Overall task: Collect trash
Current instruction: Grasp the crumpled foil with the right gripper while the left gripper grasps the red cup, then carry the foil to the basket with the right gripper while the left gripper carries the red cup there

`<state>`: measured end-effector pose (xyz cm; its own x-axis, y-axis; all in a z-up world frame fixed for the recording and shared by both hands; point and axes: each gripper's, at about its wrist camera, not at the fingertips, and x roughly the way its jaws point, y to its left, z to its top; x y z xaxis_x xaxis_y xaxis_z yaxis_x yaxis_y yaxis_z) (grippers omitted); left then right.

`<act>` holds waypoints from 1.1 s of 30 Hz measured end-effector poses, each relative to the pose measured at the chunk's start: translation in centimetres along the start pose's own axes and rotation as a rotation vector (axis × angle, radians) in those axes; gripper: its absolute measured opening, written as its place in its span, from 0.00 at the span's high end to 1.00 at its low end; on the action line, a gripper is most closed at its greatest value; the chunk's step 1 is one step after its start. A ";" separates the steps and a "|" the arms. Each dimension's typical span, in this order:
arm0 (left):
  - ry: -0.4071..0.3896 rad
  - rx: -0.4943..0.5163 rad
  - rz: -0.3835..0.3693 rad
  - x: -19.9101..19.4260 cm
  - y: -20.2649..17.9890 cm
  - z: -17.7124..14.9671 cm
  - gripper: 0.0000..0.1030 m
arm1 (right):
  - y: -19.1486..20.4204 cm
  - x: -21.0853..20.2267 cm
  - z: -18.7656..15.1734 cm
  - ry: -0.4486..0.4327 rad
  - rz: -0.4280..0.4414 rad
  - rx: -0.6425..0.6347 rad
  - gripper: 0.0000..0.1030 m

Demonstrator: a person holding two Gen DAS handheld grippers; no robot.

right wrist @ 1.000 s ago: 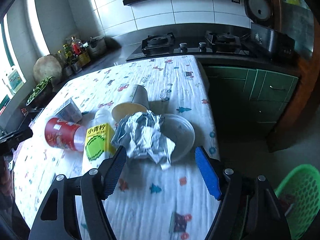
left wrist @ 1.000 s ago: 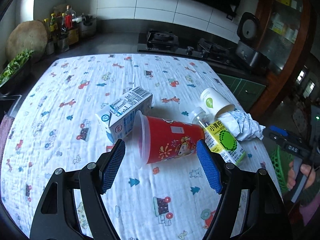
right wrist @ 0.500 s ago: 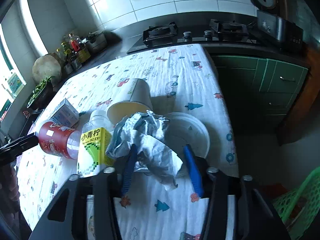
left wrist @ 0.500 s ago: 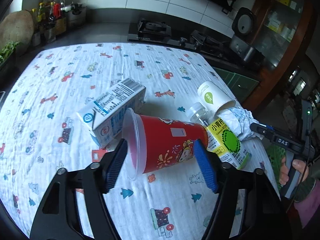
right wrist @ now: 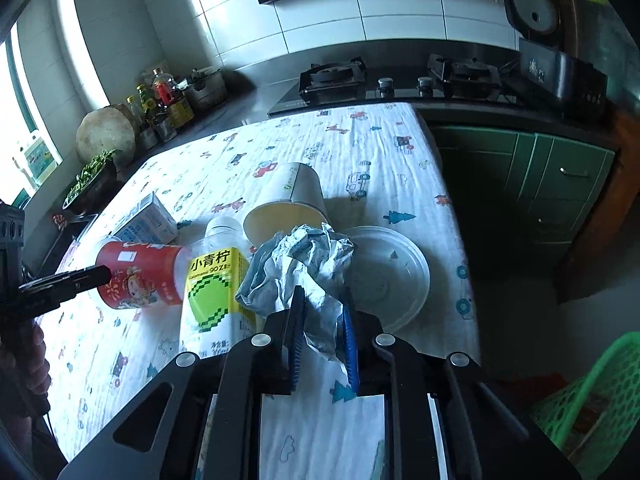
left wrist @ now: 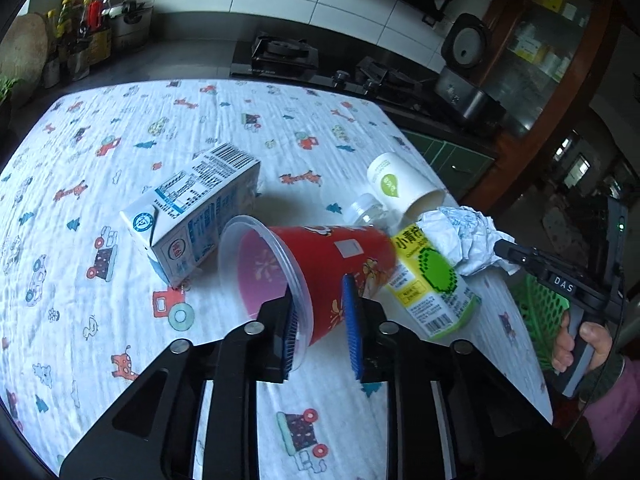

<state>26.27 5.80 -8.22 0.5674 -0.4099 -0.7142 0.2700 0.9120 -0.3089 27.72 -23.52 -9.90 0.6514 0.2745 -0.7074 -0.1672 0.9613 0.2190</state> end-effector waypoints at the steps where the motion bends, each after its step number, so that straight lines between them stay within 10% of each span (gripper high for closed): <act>1: -0.006 0.008 0.000 -0.3 -0.4 -0.1 0.87 | 0.0 -0.3 -0.1 -0.006 -0.002 -0.003 0.84; 17: -0.114 0.047 -0.012 -6.4 -3.6 -1.3 0.97 | -1.7 -8.3 -3.4 -0.104 -0.031 0.031 0.85; 33: -0.133 0.203 -0.207 -6.1 -14.5 -1.5 0.97 | -7.8 -17.7 -8.3 -0.192 -0.162 0.136 0.88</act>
<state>17.71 -4.93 -0.28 0.5769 -0.5974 -0.5570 0.5326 0.7922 -0.2980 11.35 -35.66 -4.69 0.7921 0.0954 -0.6029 0.0430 0.9765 0.2111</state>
